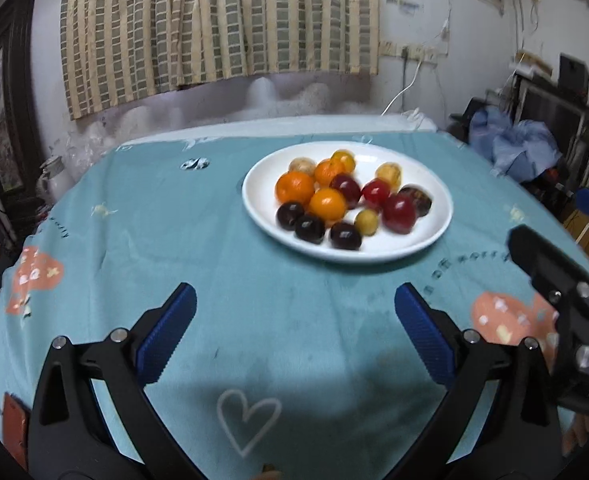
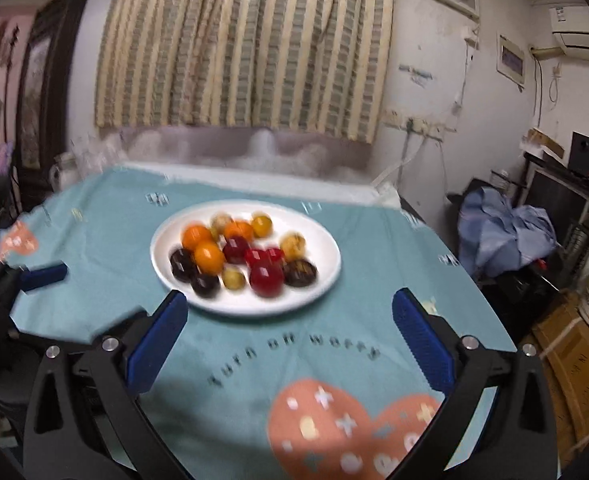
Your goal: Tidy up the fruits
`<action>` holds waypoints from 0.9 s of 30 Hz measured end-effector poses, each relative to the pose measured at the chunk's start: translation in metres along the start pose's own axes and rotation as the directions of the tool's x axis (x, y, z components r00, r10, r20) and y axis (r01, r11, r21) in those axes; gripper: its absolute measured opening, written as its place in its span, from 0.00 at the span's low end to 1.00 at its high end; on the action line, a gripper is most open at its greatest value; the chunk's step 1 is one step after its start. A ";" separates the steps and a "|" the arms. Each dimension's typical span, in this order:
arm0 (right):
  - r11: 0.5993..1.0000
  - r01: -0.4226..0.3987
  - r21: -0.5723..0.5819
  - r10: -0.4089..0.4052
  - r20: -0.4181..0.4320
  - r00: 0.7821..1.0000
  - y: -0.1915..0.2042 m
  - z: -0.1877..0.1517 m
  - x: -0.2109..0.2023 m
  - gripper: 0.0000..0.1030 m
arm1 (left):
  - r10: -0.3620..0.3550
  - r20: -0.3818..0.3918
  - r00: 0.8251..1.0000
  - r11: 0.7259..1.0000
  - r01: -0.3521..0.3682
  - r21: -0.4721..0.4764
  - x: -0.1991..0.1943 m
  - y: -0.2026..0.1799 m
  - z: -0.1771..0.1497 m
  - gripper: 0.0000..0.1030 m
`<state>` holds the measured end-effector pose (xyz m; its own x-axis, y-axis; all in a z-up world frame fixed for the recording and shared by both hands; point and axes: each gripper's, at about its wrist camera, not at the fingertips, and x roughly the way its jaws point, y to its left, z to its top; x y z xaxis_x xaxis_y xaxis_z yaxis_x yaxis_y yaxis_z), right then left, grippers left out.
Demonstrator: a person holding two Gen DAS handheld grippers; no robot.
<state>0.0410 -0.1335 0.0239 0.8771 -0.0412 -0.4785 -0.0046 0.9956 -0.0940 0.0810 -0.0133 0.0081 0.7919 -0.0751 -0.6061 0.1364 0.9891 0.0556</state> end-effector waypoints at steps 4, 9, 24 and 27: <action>0.999 -0.032 0.020 0.033 -0.056 0.998 -0.003 -0.003 0.011 0.99 | 0.069 -0.022 0.997 0.996 -0.068 0.049 0.007 -0.005 -0.001 0.98; 1.000 -0.011 0.014 0.012 -0.080 0.997 0.000 -0.004 0.013 0.99 | 0.008 -0.079 0.997 0.998 -0.004 0.056 0.018 -0.009 -0.003 0.98; 0.998 0.016 0.061 -0.015 -0.026 1.000 -0.015 0.001 -0.001 0.99 | -0.057 -0.078 0.995 0.998 0.058 0.010 0.017 -0.009 -0.004 0.98; 0.997 0.015 0.081 -0.012 -0.039 0.999 -0.020 0.001 0.002 0.99 | -0.020 -0.043 0.999 1.000 0.020 0.004 0.010 -0.007 -0.002 0.98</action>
<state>0.0433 -0.1534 0.0251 0.8580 -0.0564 -0.5106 0.0480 0.9984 -0.0298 0.0870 -0.0205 0.0000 0.7627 -0.0891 -0.6406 0.1548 0.9868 0.0471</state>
